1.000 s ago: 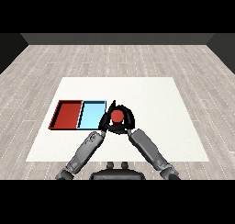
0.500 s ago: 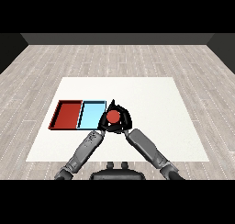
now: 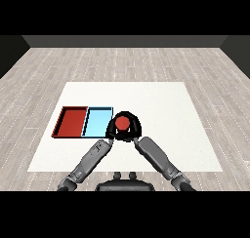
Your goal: Pick the red can and put it in the red box
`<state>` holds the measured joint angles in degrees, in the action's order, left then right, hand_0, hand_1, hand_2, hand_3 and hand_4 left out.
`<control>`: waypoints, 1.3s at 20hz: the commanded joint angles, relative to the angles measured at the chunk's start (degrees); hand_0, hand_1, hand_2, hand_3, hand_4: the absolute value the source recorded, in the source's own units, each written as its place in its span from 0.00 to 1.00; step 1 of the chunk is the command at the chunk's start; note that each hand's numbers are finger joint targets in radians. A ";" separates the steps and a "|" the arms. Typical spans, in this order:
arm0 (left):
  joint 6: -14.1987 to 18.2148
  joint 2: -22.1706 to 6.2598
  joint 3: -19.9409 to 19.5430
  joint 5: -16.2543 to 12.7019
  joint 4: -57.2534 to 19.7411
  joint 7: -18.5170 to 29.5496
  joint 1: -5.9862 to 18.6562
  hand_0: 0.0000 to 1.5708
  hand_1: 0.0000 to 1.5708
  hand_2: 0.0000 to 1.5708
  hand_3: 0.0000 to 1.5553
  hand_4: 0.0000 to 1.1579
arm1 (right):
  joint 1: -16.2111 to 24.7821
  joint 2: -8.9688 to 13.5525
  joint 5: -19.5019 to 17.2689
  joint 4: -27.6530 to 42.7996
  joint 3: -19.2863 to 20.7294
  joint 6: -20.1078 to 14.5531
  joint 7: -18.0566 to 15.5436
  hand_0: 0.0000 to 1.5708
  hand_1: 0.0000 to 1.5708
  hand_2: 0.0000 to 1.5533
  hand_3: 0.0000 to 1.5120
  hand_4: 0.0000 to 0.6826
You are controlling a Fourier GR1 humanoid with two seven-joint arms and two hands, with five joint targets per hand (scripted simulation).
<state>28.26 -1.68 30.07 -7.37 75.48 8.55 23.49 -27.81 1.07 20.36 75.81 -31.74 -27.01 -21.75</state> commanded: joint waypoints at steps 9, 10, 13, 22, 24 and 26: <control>3.53 1.57 1.30 -1.70 -5.42 1.13 3.67 1.00 1.00 0.96 0.90 0.75 | 0.60 -1.00 -2.37 3.05 -0.33 0.70 0.43 0.97 0.97 0.94 0.93 0.80; 6.09 1.57 3.26 -0.09 -1.22 -1.82 2.49 1.00 1.00 0.97 0.92 0.76 | -1.68 -1.00 2.86 -3.79 -2.22 -0.78 -4.69 0.96 0.96 0.94 0.92 0.80; 5.99 1.57 2.77 -2.60 -1.94 -0.24 3.13 1.00 1.00 0.97 0.92 0.78 | -0.87 -1.00 -1.47 1.96 0.39 1.01 0.86 0.96 0.96 0.94 0.92 0.80; 4.81 1.58 1.93 -2.71 -1.66 1.64 2.26 1.00 1.00 1.00 0.96 0.98 | 1.01 -0.99 -1.19 4.56 1.48 5.28 1.06 0.00 0.00 0.00 0.00 0.00; 6.31 1.58 2.37 -4.87 -4.74 2.49 5.20 1.00 1.00 1.00 0.96 0.98 | 2.37 -0.57 -2.40 5.41 2.19 6.36 2.61 0.00 0.00 0.00 0.00 0.00; 4.25 1.58 1.71 -1.71 -2.98 3.77 0.88 1.00 1.00 1.00 0.96 0.99 | 1.30 -0.99 -2.22 5.77 -0.48 3.36 1.13 0.00 0.00 0.00 0.00 0.00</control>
<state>33.20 -1.98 30.58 -9.48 75.75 11.16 25.41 -26.10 1.52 18.70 80.60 -30.24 -22.53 -20.03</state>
